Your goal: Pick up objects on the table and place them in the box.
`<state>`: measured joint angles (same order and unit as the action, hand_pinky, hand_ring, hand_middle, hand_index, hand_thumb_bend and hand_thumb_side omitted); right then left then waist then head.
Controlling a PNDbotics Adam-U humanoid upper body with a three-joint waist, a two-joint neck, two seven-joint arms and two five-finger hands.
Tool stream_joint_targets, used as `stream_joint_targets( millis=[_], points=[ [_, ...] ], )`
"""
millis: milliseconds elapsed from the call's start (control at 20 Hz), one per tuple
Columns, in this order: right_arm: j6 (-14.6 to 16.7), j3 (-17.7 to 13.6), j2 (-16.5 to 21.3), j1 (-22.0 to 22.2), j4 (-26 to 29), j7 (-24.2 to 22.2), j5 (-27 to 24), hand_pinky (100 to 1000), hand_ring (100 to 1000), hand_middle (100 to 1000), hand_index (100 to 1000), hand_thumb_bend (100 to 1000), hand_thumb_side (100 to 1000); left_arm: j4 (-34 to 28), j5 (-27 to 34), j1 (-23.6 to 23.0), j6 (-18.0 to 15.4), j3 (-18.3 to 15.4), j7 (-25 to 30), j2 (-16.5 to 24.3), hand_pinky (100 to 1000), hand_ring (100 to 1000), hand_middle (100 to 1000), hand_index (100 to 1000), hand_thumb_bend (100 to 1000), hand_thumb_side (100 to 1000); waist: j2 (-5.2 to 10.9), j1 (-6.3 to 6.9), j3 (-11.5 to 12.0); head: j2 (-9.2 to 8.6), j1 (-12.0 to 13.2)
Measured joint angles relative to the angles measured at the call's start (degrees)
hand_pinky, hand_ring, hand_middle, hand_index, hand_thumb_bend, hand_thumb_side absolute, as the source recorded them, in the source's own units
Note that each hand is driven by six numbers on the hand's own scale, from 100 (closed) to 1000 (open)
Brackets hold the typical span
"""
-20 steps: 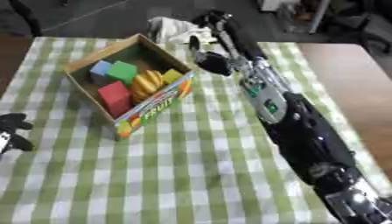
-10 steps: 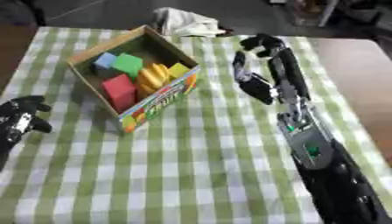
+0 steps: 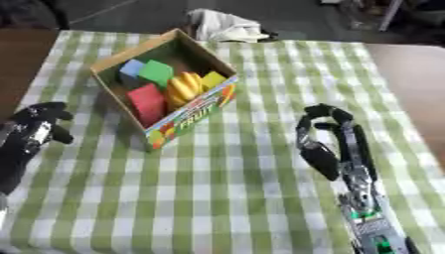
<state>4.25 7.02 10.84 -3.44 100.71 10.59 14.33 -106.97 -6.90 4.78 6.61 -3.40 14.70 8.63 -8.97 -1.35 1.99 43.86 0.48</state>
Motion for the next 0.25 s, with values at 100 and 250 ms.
stream_joint_targets(
  millis=[100, 250],
  points=[
    [0.28, -0.28, 0.0, 1.85, 2.1, -0.26, -0.99, 718, 905, 582, 686, 100, 267, 0.0, 0.0, -0.26, -0.1, 0.0, 0.01, -0.02, 588, 515, 641, 791, 106, 606, -0.01, 0.76, -0.7, 0.0, 0.4],
    [0.25, -0.68, 0.0, 2.03, 3.9, -0.5, -1.57, 718, 904, 580, 685, 100, 267, -0.01, -0.01, -0.27, -0.28, -0.01, -0.05, -0.04, 587, 515, 641, 791, 105, 603, -0.2, 1.72, -1.8, 0.0, 1.18]
  ],
)
